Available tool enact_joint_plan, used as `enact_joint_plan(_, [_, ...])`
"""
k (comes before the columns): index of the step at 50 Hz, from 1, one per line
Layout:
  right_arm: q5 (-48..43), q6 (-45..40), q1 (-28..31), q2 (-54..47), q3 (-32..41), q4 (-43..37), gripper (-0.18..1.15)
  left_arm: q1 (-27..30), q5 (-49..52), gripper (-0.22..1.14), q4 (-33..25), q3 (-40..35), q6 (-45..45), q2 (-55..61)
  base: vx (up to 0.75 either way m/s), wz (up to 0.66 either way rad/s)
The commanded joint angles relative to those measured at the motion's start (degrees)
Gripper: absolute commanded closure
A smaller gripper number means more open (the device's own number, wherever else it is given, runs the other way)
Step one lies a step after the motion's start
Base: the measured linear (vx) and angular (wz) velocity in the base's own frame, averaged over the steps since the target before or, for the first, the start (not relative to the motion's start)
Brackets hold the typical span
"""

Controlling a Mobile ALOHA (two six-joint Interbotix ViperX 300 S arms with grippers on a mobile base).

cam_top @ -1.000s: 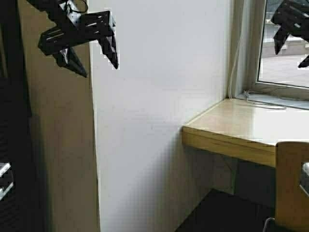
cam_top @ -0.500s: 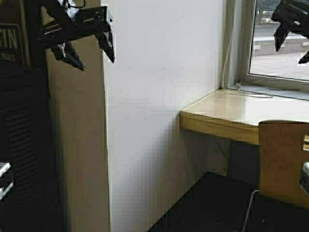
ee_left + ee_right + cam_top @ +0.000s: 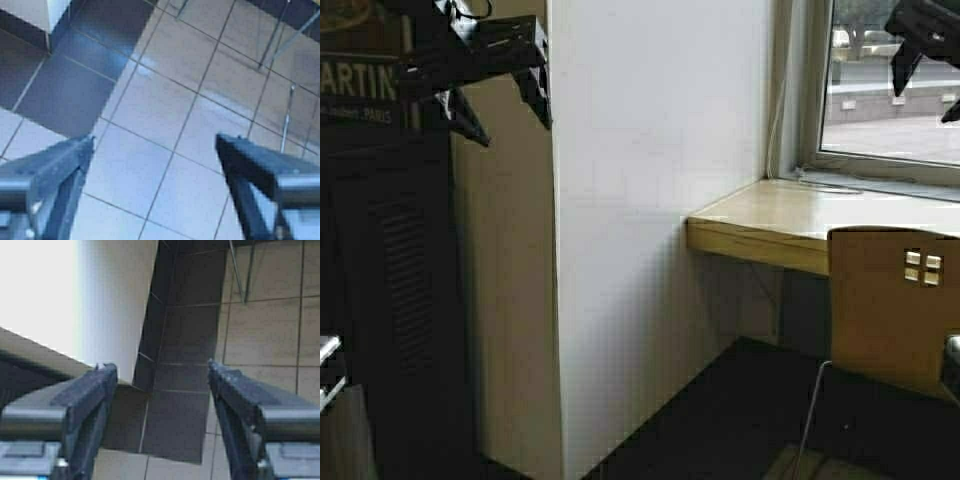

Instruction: Push the chairs under the table

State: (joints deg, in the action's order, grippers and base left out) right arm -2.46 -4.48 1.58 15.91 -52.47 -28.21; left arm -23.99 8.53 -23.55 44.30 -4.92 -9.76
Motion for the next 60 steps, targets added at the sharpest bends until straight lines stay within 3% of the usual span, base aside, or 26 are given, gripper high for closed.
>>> enact_joint_plan(1, [0.44,-0.35,-1.14,0.44,2.02,-0.26,0.06,0.0,-0.35,-0.1,0.09,-2.02,-0.18,0.26,-0.38,0.0])
enact_joint_plan(24, [3.34,-0.35,-1.67,-2.72,2.81,-0.44,0.06,0.18,-0.44,-0.1,0.18,-1.76,-0.35,1.67,-0.35,-0.08])
enact_joint_plan(60, [5.1,-0.35,-3.69,-1.23,4.31,-0.7,0.06,0.53,0.0,-0.1,0.18,-1.67,0.35,3.78,-0.3,-0.33])
